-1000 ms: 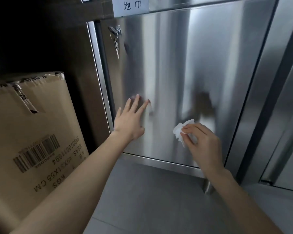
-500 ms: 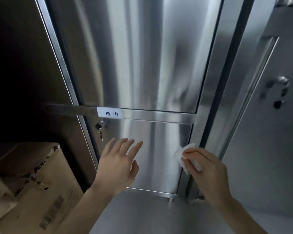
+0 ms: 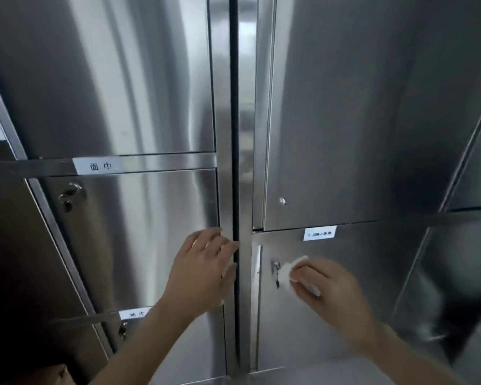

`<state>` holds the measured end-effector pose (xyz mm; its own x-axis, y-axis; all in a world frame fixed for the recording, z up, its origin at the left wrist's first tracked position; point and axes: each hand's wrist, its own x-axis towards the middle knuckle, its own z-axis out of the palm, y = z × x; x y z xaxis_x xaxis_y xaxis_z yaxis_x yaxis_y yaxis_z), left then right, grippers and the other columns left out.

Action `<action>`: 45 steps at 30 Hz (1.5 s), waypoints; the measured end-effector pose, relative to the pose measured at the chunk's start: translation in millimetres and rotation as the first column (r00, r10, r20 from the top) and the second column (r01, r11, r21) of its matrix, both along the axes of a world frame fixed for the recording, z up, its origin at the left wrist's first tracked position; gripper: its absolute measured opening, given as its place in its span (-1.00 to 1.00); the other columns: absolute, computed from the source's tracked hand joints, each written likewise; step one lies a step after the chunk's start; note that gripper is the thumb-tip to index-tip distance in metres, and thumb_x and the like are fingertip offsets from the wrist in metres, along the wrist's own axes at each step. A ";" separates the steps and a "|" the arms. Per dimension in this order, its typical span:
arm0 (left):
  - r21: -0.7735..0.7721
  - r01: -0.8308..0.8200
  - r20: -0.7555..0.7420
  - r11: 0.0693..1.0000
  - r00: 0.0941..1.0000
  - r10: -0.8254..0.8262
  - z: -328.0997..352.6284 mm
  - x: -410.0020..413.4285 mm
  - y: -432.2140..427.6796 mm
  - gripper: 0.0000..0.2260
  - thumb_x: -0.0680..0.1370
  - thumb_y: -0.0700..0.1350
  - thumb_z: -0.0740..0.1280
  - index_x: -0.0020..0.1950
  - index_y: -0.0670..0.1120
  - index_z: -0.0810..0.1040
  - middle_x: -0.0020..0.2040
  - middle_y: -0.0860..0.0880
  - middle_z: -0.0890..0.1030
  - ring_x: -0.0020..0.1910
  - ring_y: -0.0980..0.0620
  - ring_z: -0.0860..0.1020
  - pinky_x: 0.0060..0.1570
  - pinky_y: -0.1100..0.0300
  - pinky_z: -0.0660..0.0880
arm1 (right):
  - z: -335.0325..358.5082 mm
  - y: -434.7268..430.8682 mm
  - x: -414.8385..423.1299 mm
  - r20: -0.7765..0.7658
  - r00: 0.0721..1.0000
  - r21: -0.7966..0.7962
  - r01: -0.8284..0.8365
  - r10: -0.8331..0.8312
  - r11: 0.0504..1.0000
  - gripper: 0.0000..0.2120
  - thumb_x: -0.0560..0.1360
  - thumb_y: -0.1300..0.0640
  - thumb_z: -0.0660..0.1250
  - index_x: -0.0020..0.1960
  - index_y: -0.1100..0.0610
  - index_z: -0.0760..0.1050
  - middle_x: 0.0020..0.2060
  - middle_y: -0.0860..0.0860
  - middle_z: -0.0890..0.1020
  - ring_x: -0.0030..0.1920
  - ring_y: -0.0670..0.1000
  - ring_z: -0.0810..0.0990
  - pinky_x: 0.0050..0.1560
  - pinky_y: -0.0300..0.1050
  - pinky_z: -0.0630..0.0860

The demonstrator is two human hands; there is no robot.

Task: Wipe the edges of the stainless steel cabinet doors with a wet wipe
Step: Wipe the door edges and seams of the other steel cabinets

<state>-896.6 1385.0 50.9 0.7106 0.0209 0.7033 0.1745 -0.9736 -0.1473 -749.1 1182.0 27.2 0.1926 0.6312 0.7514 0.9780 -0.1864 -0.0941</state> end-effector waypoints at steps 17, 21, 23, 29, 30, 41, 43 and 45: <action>0.083 -0.098 0.105 0.992 0.990 0.089 162.9 94.0 -30.1 -0.69 0.22 -0.24 0.58 -0.07 -0.15 0.68 -0.13 -0.06 0.66 -0.06 -0.13 0.64 -0.12 0.06 0.57 | 177.4 -81.5 94.4 0.319 0.947 0.097 0.016 -0.047 0.995 -0.80 0.22 0.36 0.55 -0.29 0.15 0.58 -0.26 -0.03 0.63 -0.31 0.06 0.59 -0.33 -0.13 0.49; 0.054 -0.186 0.172 0.981 0.970 0.174 180.3 133.0 -31.9 -0.71 0.24 -0.26 0.57 -0.06 -0.17 0.67 -0.09 -0.12 0.65 -0.09 -0.16 0.64 -0.16 0.01 0.58 | 202.4 -71.1 135.8 0.310 0.951 0.167 -0.061 0.006 0.984 -0.79 0.23 0.38 0.55 -0.27 0.15 0.60 -0.24 -0.02 0.64 -0.30 0.07 0.60 -0.31 -0.06 0.54; 0.052 -0.232 0.165 0.971 0.961 0.221 186.3 149.1 -30.9 -0.69 0.21 -0.28 0.57 -0.07 -0.16 0.68 -0.07 -0.13 0.66 -0.11 -0.17 0.64 -0.17 0.02 0.57 | 210.1 -62.0 153.6 0.300 0.953 0.174 -0.104 0.048 0.979 -0.80 0.25 0.37 0.55 -0.26 0.15 0.61 -0.24 -0.02 0.64 -0.29 0.08 0.61 -0.28 -0.05 0.55; 0.155 -0.335 0.066 0.929 0.942 0.328 200.0 188.1 0.1 -0.66 0.20 -0.29 0.57 -0.04 -0.15 0.69 0.05 -0.19 0.65 0.00 -0.19 0.64 -0.15 0.02 0.58 | 220.6 -29.1 190.5 0.278 0.955 0.152 -0.151 0.104 0.977 -0.82 0.25 0.35 0.55 -0.25 0.17 0.61 -0.25 -0.03 0.65 -0.30 0.10 0.61 -0.34 -0.04 0.56; 0.173 -0.351 0.029 0.920 0.936 0.351 203.8 196.2 9.0 -0.65 0.25 -0.27 0.54 0.01 -0.13 0.68 0.13 -0.19 0.62 0.10 -0.19 0.61 -0.06 0.02 0.56 | 222.5 -23.0 197.3 0.293 0.950 0.141 -0.153 0.106 0.978 -0.82 0.25 0.35 0.55 -0.26 0.16 0.60 -0.26 -0.03 0.65 -0.31 0.10 0.60 -0.36 -0.06 0.55; 0.545 -0.321 -0.106 0.774 0.890 0.444 220.8 239.6 78.3 -0.75 0.23 -0.02 0.56 -0.13 -0.03 0.69 -0.02 -0.01 0.65 0.19 -0.07 0.60 0.19 -0.01 0.53 | 242.2 31.9 250.9 0.283 0.954 0.129 -0.134 0.093 0.983 -0.83 0.26 0.30 0.54 -0.24 0.14 0.59 -0.25 -0.05 0.63 -0.29 0.07 0.60 -0.38 -0.12 0.51; 0.582 -0.293 -0.093 0.759 0.903 0.420 220.8 239.1 84.0 -0.73 0.25 -0.04 0.54 -0.09 -0.03 0.69 0.02 -0.02 0.65 0.22 -0.08 0.58 0.24 -0.05 0.50 | 242.4 41.3 249.7 0.285 0.953 0.135 -0.149 0.106 0.980 -0.83 0.26 0.31 0.54 -0.24 0.15 0.59 -0.25 -0.05 0.64 -0.28 0.07 0.60 -0.38 -0.12 0.52; 0.596 -0.262 -0.102 0.759 0.913 0.395 218.5 237.9 87.1 -0.74 0.28 -0.05 0.51 -0.05 -0.03 0.68 0.05 -0.02 0.64 0.26 -0.08 0.55 0.28 -0.08 0.47 | 242.7 51.1 245.8 0.294 0.949 0.135 -0.159 0.114 0.978 -0.84 0.27 0.31 0.54 -0.24 0.15 0.60 -0.25 -0.04 0.64 -0.28 0.08 0.61 -0.37 -0.11 0.53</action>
<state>-658.7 1472.1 269.3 0.8635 -0.0668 0.4999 0.3682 -0.5939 -0.7154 -503.3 1233.1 269.8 -0.1222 0.5081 0.8526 0.9834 -0.0541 0.1732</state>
